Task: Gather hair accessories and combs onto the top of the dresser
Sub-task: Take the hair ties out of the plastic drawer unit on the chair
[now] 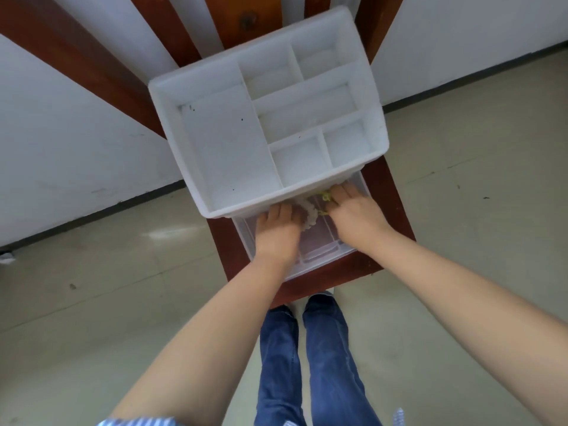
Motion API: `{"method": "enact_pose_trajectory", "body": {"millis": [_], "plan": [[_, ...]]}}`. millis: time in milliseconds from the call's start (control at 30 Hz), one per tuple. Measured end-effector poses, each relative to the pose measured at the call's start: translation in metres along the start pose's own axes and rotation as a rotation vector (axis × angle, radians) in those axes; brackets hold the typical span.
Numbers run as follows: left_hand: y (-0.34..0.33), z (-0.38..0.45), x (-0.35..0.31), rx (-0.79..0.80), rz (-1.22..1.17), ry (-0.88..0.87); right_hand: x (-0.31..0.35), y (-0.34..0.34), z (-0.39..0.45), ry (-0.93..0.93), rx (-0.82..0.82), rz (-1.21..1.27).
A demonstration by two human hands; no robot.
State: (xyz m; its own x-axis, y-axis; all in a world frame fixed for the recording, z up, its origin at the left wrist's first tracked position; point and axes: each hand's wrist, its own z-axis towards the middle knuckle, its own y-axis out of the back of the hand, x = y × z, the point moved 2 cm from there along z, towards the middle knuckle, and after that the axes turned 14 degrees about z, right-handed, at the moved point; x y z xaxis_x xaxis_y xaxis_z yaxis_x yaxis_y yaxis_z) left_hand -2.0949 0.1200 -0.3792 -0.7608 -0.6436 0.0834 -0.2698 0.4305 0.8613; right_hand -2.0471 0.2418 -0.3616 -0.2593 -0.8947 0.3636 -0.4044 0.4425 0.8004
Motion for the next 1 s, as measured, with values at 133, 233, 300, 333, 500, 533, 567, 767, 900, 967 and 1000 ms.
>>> {"method": "enact_pose_trajectory", "body": {"millis": [133, 233, 300, 333, 500, 533, 567, 767, 900, 967, 1000], "plan": [[0.007, -0.012, 0.006, -0.009, -0.065, -0.009, -0.006, 0.012, -0.046, 0.092, -0.064, 0.353], [0.03, -0.049, 0.009, -0.113, -0.242, 0.004, -0.017, 0.001, -0.083, -0.259, -0.02, 0.809], [0.041, -0.075, 0.013, -0.186, -0.34, 0.024, -0.015, -0.019, -0.1, -0.522, 0.038, 0.994], [0.044, -0.086, 0.014, -0.206, -0.373, 0.03, -0.011, -0.029, -0.102, -0.622, 0.069, 1.02], [0.046, -0.124, 0.022, -0.187, -0.364, 0.057, 0.024, -0.045, -0.068, -0.733, 0.032, 1.231], [0.045, -0.128, 0.025, -0.191, -0.358, 0.07, 0.029, -0.045, -0.061, -0.796, 0.0, 1.272], [0.045, -0.129, 0.029, -0.19, -0.363, 0.106, 0.034, -0.044, -0.056, -0.858, -0.019, 1.324], [0.043, -0.127, 0.049, -0.158, -0.432, 0.361, 0.042, -0.041, -0.053, -0.741, -0.062, 1.291], [0.041, -0.115, 0.052, -0.144, -0.418, 0.36, 0.052, -0.016, -0.013, -0.381, 0.063, 0.969], [0.043, -0.106, 0.053, -0.148, -0.4, 0.355, 0.056, -0.005, 0.013, -0.285, 0.12, 0.774], [0.045, -0.102, 0.054, -0.155, -0.392, 0.353, 0.056, 0.0, 0.022, -0.261, 0.136, 0.688]]}}
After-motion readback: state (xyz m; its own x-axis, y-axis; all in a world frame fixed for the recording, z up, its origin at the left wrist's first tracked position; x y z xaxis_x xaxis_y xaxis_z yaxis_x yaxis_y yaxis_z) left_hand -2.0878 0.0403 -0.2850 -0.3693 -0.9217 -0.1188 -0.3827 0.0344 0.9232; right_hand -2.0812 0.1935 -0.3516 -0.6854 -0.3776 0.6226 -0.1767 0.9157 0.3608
